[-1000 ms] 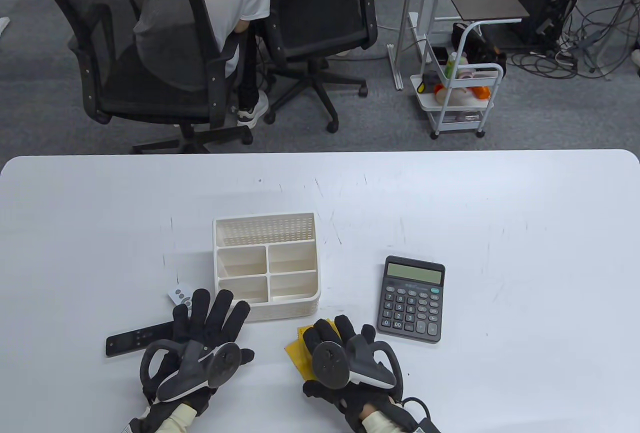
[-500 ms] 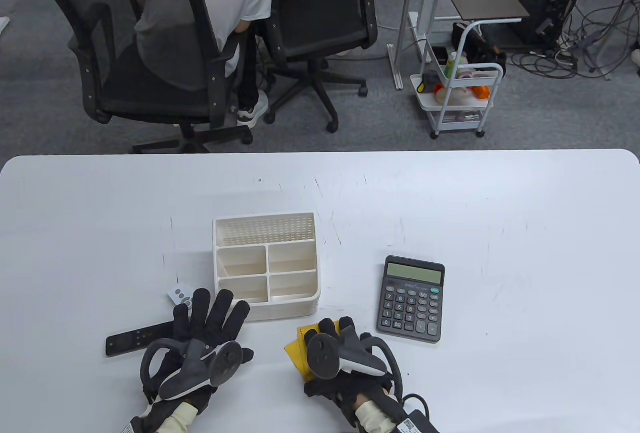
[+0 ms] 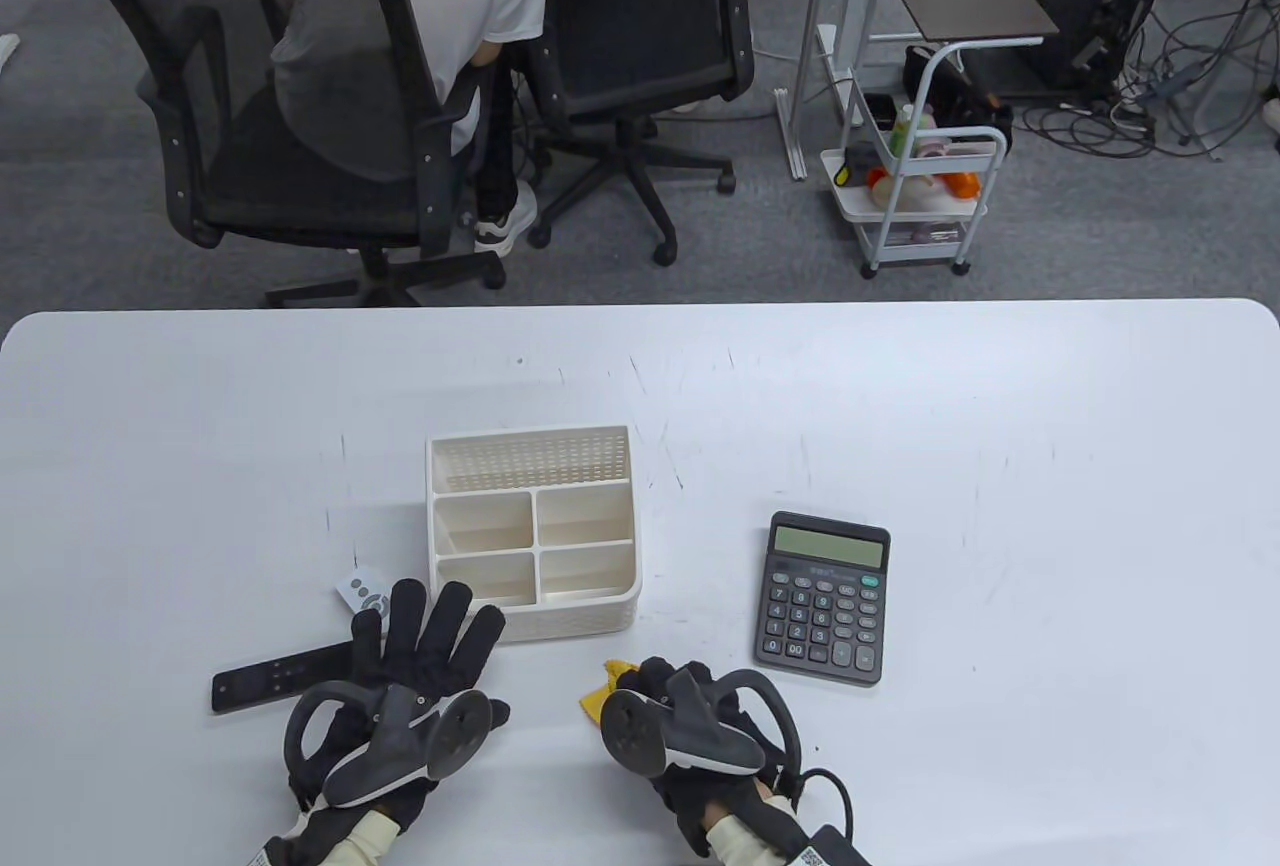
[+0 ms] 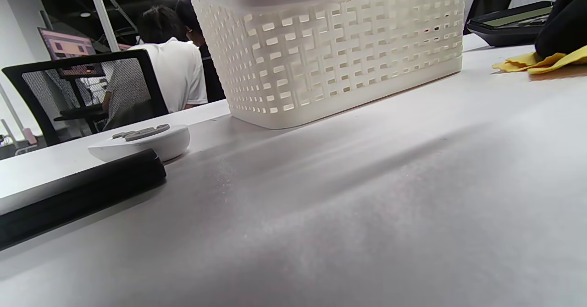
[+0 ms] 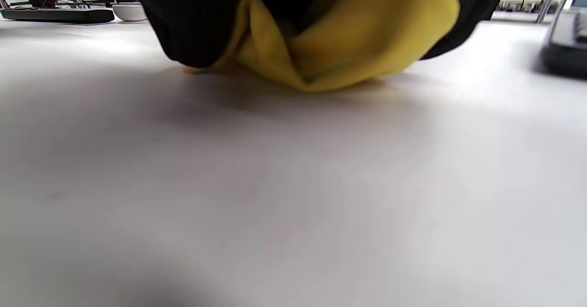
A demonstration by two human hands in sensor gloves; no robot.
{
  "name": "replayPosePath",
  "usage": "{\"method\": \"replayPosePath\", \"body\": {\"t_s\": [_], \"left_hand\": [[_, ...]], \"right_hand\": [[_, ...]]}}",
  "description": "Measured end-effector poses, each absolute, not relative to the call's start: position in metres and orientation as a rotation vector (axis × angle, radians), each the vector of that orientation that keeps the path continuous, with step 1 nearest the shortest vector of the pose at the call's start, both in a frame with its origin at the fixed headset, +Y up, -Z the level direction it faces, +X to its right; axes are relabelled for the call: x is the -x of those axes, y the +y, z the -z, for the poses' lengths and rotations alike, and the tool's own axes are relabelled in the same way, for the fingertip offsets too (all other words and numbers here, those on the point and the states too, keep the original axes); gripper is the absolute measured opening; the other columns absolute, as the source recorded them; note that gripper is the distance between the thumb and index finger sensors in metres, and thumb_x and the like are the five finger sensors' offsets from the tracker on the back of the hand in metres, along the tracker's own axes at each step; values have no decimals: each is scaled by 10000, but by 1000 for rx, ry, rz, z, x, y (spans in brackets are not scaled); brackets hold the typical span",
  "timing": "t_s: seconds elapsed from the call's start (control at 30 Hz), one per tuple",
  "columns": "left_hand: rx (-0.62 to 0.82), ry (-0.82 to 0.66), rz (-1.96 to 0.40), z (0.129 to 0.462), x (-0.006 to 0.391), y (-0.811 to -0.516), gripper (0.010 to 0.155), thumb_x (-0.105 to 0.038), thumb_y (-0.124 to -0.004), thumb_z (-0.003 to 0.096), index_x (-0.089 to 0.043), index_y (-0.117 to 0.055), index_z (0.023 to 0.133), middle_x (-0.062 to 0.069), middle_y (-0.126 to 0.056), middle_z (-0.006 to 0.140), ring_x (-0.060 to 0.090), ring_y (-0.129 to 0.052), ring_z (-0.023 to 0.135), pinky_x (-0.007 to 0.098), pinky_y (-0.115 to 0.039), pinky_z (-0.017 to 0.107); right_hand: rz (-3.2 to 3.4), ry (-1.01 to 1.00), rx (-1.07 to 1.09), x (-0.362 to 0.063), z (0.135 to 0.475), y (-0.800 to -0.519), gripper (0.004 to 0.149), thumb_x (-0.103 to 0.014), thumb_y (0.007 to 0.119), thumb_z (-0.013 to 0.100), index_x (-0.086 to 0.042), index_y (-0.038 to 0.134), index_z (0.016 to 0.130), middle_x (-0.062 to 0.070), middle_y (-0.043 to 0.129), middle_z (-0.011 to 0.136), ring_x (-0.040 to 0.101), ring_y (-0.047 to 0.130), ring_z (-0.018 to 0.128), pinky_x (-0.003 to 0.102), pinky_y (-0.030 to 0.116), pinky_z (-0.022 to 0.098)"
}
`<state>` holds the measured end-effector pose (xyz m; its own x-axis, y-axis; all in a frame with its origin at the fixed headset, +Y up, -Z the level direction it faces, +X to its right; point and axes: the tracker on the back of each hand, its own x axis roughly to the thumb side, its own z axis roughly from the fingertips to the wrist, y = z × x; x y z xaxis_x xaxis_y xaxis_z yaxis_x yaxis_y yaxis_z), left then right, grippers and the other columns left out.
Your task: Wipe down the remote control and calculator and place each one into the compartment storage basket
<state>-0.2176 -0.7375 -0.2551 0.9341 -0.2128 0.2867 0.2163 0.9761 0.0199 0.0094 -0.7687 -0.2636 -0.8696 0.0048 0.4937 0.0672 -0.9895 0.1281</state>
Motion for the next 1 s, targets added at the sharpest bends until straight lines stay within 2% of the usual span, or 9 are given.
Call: {"method": "replayPosePath", "body": {"t_s": [0.1, 0.2, 0.47, 0.87, 1.0], "left_hand": [[18, -288, 217, 255, 218, -738, 785, -657, -584, 480, -365, -248, 1126, 55, -237, 1235, 488, -229, 1116, 711, -385, 749], [18, -287, 217, 255, 218, -738, 785, -656, -585, 480, -363, -250, 1126, 54, -236, 1236, 490, -231, 1115, 711, -385, 749], [13, -287, 213, 256, 219, -738, 783, -656, -584, 480, -365, -250, 1125, 51, -236, 1236, 487, -229, 1116, 711, -385, 749], [5, -285, 204, 255, 220, -739, 782, -654, -586, 479, -364, -252, 1125, 54, -241, 1235, 488, -235, 1116, 710, -388, 748], [-1, -279, 188, 255, 222, -738, 782, -653, -586, 480, -363, -253, 1125, 54, -248, 1235, 486, -245, 1118, 709, -392, 749]], "right_hand": [[3055, -163, 766, -15, 265, -766, 486, -235, 811, 511, -87, 763, 971, 222, 762, 949, 384, 835, 684, 512, 782, 485], [3119, -205, 743, -23, 267, -762, 460, -218, 815, 506, -76, 803, 943, 232, 807, 903, 356, 875, 630, 487, 802, 457], [3369, -285, 742, -45, 266, -744, 450, -211, 809, 509, -66, 824, 935, 232, 841, 879, 352, 894, 612, 489, 809, 449], [3784, 50, 844, -67, 258, -714, 455, -220, 798, 516, -66, 813, 944, 234, 828, 894, 355, 893, 624, 492, 807, 454], [3887, 195, 979, -69, 255, -711, 459, -224, 792, 520, -66, 802, 951, 232, 824, 897, 354, 890, 632, 494, 805, 459]]}}
